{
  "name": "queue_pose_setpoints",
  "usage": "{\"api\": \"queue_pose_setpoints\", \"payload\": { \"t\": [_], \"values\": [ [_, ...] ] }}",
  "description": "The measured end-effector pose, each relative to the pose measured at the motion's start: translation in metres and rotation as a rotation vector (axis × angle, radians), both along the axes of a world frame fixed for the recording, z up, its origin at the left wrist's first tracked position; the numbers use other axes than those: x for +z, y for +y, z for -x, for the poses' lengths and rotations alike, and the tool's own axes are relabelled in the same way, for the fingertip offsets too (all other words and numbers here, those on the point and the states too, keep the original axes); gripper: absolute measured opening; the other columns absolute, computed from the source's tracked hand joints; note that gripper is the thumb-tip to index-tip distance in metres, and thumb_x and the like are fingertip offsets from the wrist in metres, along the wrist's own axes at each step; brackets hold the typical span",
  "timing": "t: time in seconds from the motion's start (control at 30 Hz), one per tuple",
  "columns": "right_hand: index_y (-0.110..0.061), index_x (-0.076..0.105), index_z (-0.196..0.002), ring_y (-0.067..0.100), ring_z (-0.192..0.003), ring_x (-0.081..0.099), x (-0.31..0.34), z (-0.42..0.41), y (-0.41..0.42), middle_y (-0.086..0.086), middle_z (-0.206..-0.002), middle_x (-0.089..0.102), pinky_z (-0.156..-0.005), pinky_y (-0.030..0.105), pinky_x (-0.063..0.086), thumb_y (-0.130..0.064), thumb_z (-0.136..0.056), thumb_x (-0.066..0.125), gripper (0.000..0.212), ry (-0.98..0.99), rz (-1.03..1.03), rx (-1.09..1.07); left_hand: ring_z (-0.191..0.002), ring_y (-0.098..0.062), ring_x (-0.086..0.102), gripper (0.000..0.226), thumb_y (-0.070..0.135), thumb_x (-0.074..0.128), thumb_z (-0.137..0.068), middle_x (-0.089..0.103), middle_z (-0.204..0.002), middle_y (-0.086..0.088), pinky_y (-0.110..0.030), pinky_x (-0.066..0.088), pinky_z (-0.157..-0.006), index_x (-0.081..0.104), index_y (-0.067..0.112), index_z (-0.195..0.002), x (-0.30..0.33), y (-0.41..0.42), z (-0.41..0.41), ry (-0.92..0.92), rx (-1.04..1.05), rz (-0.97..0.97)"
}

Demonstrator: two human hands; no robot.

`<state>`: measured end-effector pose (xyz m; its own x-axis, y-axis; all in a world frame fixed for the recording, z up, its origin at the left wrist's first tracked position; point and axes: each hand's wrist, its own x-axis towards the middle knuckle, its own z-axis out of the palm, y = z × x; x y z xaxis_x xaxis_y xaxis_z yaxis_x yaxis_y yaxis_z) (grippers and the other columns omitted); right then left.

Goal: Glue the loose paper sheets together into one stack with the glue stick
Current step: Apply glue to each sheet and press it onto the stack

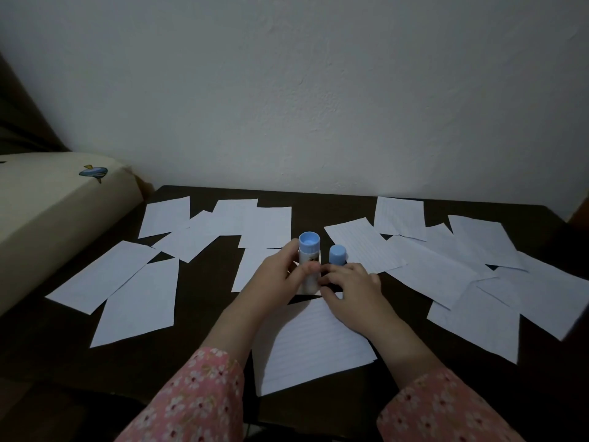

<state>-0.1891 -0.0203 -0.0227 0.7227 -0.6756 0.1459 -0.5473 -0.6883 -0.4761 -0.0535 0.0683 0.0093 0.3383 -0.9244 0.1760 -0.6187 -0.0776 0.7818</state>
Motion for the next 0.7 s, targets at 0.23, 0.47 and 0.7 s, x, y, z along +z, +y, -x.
{"api": "queue_pose_setpoints", "payload": {
  "t": [0.23,0.47,0.7],
  "values": [
    [-0.032,0.062,-0.119,0.009,-0.128,0.034,0.001,-0.004,0.001,-0.017,-0.138,0.048,-0.103,0.037,0.023,-0.031,-0.096,0.051,0.026,0.023,-0.007,-0.036,-0.093,-0.006,0.057,0.021,0.036,0.048,-0.097,0.06,-0.109,0.007,-0.013,0.042,-0.071,0.044,0.031,-0.116,0.0,0.0,-0.002,0.009,0.014,-0.023],
    [-0.032,0.062,-0.119,0.01,-0.131,0.03,0.003,-0.006,0.004,-0.018,-0.143,0.044,-0.103,0.038,0.021,-0.036,-0.095,0.052,0.026,0.021,-0.034,-0.055,-0.101,-0.009,0.056,0.031,0.038,0.048,-0.096,0.059,-0.115,0.005,-0.017,0.045,-0.077,0.045,0.027,-0.125,0.001,0.003,-0.011,0.025,0.043,-0.053],
    [-0.033,0.061,-0.113,0.009,-0.127,0.032,0.003,-0.008,0.006,-0.018,-0.138,0.046,-0.102,0.038,0.021,-0.042,-0.091,0.058,0.025,0.002,-0.049,-0.093,-0.083,-0.009,0.055,0.023,0.04,0.041,-0.098,0.058,-0.1,0.003,-0.022,0.044,-0.071,0.047,0.022,-0.111,0.005,0.011,-0.015,0.211,0.167,0.015]
  ]
}}
